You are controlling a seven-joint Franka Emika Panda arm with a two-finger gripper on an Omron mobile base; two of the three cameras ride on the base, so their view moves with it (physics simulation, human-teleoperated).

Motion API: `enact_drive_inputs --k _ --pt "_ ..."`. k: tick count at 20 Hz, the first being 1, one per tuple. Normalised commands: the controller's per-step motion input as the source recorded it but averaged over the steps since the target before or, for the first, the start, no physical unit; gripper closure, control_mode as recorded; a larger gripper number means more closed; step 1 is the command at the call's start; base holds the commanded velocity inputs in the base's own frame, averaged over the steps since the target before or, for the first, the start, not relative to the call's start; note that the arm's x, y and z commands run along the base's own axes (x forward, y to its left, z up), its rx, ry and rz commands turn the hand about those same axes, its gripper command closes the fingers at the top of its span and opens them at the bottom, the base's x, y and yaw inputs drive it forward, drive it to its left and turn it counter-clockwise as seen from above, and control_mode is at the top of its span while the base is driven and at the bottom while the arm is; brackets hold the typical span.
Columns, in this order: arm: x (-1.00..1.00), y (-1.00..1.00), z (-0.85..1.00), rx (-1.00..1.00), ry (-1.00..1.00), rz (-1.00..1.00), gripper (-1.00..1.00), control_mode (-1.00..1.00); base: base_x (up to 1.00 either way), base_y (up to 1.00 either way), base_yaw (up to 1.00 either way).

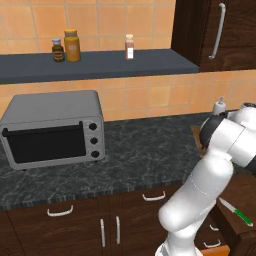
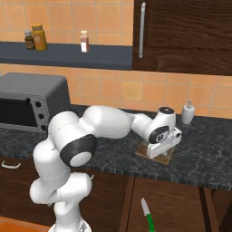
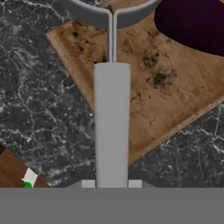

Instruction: Place the appropriate cutting tool for cutting the eggplant skin on the cutting board.

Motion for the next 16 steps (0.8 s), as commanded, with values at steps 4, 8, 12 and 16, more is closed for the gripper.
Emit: enact_drive_inputs --k 4,8,12,16 --pt "0.43 -0.2 -0.01 0.04 0.03 0.07 1.0 -1.0 0.0 0.0 0.0" --pt "0.31 -0.25 -0.23 0.06 0.02 0.09 1.0 -1.0 0.0 0.0 0.0" --pt "0.25 -0.09 -0.17 0.05 0.03 0.06 1.0 -1.0 0.0 0.0 0.0" --pt "0.41 -0.04 0.0 0.05 0.06 0.04 1.0 -1.0 0.0 0.0 0.0"
